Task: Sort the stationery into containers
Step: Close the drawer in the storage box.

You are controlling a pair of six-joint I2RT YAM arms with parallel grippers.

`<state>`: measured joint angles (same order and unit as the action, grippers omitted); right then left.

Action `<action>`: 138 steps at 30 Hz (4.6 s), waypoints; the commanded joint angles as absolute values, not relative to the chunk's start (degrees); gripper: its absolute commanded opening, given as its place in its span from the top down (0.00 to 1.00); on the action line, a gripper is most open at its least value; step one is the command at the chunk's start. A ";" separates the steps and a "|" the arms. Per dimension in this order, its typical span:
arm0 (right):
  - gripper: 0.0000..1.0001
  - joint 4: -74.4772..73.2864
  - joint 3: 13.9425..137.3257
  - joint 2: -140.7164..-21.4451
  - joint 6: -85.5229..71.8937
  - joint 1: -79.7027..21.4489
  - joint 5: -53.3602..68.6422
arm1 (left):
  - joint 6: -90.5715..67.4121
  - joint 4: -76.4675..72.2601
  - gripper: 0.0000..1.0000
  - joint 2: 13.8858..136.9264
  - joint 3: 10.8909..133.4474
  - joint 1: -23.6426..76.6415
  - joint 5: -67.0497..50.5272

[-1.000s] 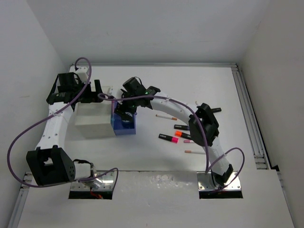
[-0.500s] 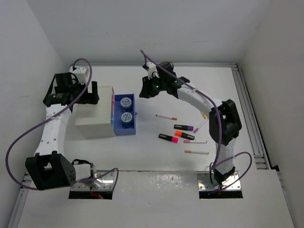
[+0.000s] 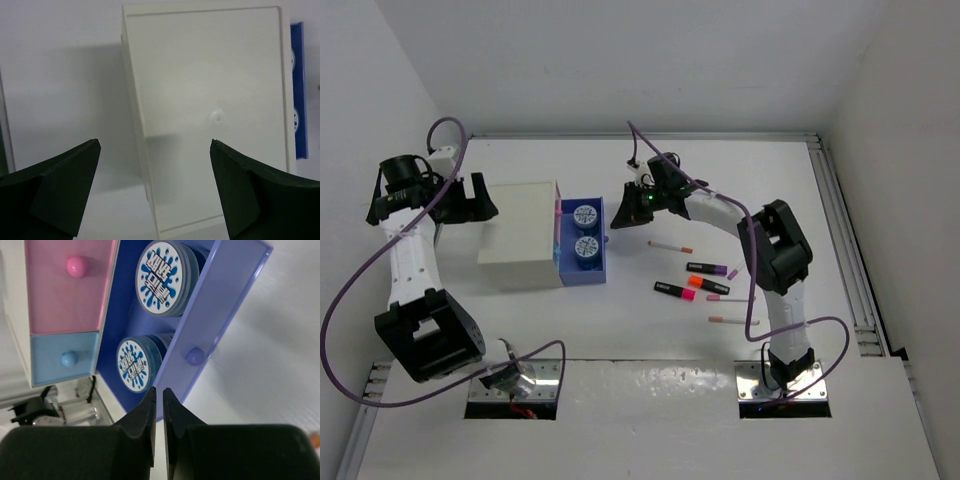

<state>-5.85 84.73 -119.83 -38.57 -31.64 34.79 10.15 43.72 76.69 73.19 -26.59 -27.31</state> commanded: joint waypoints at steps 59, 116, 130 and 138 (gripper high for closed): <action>0.98 13.62 94.65 -137.02 -56.51 -39.72 38.67 | 16.79 42.63 0.15 91.58 67.15 -32.17 -41.92; 0.49 21.88 111.97 -149.15 -67.76 -45.44 27.86 | 15.38 42.36 0.17 92.99 59.51 -22.50 -41.13; 0.45 21.09 110.48 -147.57 -65.92 -44.56 27.25 | 11.16 41.92 0.23 91.23 55.99 -22.59 -42.27; 0.48 19.69 103.10 -141.34 -62.32 -39.47 30.94 | 10.64 42.46 0.13 91.58 60.73 -25.04 -40.17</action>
<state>15.86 104.86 -148.00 -64.40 -40.56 32.53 8.32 26.65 87.31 63.92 -28.40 -42.65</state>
